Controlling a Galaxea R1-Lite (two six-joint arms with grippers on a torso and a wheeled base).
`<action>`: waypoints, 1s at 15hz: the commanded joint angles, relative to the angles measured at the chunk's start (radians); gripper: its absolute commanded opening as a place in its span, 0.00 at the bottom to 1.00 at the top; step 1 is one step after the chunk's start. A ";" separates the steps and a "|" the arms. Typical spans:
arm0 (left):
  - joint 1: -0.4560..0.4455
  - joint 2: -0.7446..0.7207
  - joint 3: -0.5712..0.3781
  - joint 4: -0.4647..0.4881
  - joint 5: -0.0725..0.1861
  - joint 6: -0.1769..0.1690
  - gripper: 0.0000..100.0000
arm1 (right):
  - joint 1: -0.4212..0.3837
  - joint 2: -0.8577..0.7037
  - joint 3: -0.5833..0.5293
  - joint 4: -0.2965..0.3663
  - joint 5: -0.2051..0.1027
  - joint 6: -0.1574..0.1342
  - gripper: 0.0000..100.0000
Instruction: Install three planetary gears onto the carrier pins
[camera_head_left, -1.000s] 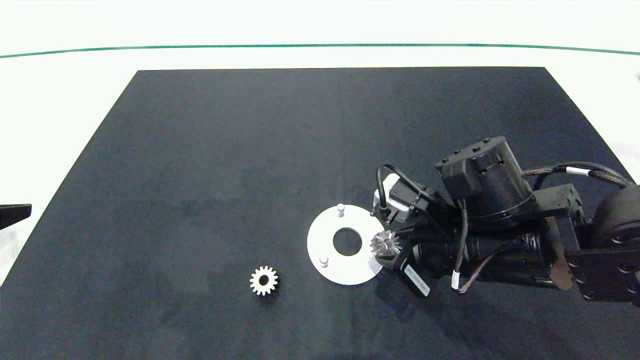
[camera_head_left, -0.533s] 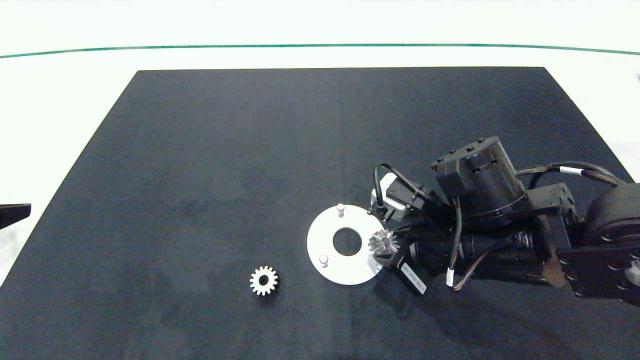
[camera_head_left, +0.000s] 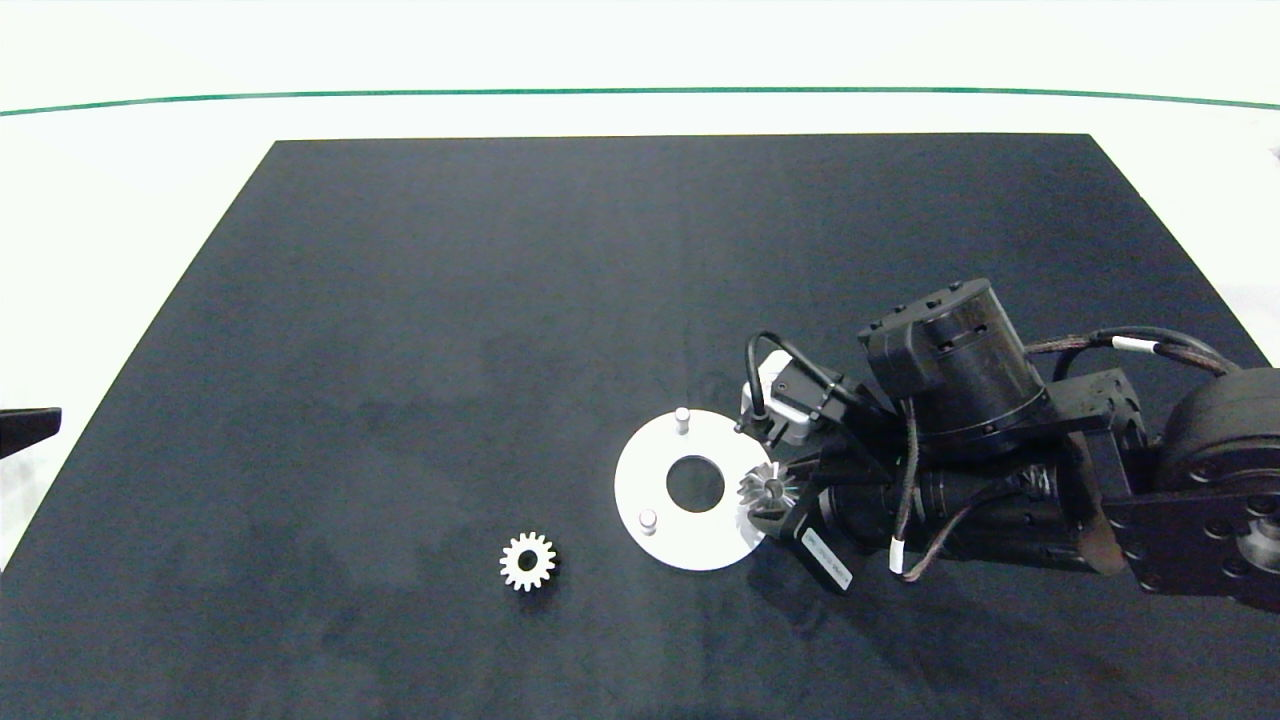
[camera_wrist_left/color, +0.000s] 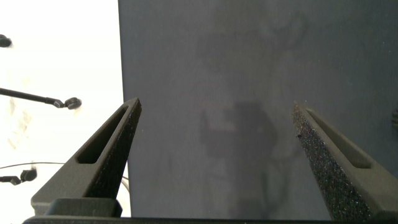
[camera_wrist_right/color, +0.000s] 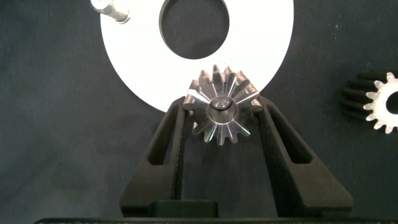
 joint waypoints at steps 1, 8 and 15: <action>0.000 0.000 0.001 0.004 0.001 0.001 1.00 | 0.001 -0.002 0.001 0.000 -0.001 -0.002 0.22; 0.000 0.000 -0.001 0.004 0.001 0.003 1.00 | 0.001 0.000 0.003 0.001 -0.021 -0.004 1.00; 0.000 0.000 -0.001 0.002 0.001 0.003 1.00 | 0.001 -0.026 0.007 -0.003 -0.021 0.007 1.00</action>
